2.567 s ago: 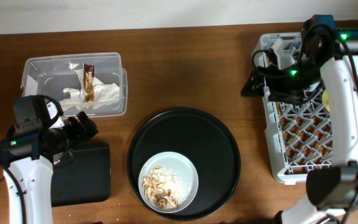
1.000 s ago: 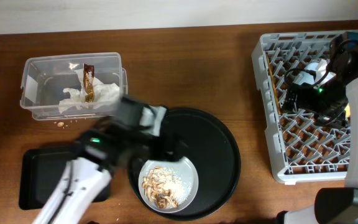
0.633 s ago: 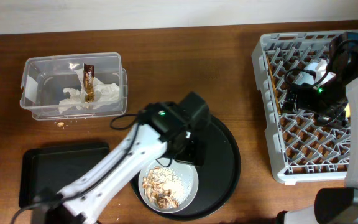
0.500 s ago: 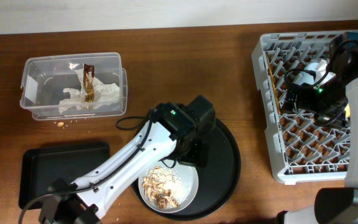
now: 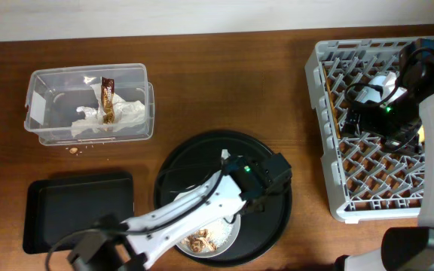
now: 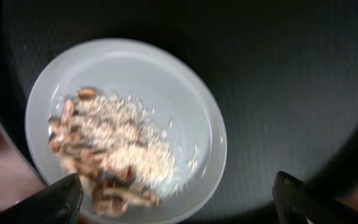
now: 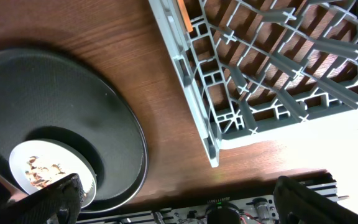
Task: Sort waste into correct bins and load items into the dishwasher rack
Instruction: 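Reach the left gripper to the white plate and grip its rim, then lift the white plate with the left gripper toward the small black tray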
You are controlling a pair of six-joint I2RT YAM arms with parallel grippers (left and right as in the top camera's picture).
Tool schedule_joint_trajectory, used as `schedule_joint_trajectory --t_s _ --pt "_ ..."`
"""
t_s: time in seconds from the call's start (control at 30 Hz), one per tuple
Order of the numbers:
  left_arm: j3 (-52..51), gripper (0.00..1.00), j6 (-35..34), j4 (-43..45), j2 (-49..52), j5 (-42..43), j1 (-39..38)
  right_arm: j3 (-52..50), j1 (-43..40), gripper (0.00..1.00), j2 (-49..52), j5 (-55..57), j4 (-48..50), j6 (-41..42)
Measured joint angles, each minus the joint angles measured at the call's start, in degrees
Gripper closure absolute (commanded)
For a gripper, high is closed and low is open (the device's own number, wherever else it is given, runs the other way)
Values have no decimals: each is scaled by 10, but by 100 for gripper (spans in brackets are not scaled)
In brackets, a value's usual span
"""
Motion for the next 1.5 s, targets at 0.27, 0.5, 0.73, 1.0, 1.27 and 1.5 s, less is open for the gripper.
schedule_joint_trajectory --t_s 0.27,0.5,0.73,1.0,1.27,1.5 --pt "-1 21 -17 56 81 19 -10 0 0 1 0 0 0 0" --pt "-2 34 -33 63 135 31 -21 0 0 1 0 0 0 0" --pt "-2 55 -39 77 152 33 -21 0 0 1 0 0 0 0" --pt "5 68 -41 84 166 43 -22 0 0 1 0 0 0 0" --pt "7 75 -41 85 167 50 -22 0 0 1 0 0 0 0" --pt "22 93 -41 37 181 52 -22 0 0 1 0 0 0 0"
